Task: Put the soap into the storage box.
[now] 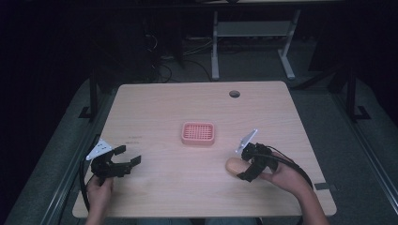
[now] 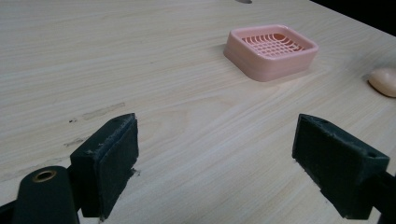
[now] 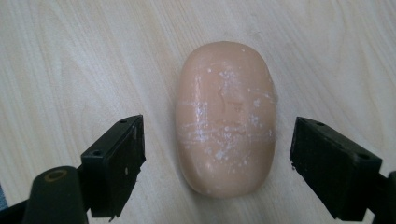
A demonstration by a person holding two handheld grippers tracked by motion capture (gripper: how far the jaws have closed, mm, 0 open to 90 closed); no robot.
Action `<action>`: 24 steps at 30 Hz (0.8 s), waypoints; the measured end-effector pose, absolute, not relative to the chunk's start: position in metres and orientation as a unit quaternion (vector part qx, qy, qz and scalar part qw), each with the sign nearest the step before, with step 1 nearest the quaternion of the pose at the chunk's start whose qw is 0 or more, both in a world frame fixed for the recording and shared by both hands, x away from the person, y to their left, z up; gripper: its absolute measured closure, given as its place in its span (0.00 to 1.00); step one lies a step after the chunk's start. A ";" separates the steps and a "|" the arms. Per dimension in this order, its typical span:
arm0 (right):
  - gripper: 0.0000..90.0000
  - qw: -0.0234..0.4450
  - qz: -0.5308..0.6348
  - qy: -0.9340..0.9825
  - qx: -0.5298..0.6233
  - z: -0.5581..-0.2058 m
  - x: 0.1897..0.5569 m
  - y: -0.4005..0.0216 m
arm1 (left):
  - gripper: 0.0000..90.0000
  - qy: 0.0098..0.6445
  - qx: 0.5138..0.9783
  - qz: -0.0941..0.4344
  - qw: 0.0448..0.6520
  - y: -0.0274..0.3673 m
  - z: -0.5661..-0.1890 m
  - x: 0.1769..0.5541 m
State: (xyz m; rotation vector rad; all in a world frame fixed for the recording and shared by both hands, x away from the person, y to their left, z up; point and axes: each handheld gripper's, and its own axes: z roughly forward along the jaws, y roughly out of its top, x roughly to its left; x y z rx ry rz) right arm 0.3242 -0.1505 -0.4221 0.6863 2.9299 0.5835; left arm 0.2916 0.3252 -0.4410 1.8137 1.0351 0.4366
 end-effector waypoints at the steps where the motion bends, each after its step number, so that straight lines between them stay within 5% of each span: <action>1: 0.20 0.035 0.186 0.957 0.222 -0.424 0.327 -0.149 | 0.16 0.425 0.744 0.179 0.483 0.325 -0.441 0.292; 24: 0.25 0.020 0.130 0.968 0.213 -0.442 0.342 -0.130 | 0.16 0.426 0.742 0.179 0.486 0.326 -0.440 0.292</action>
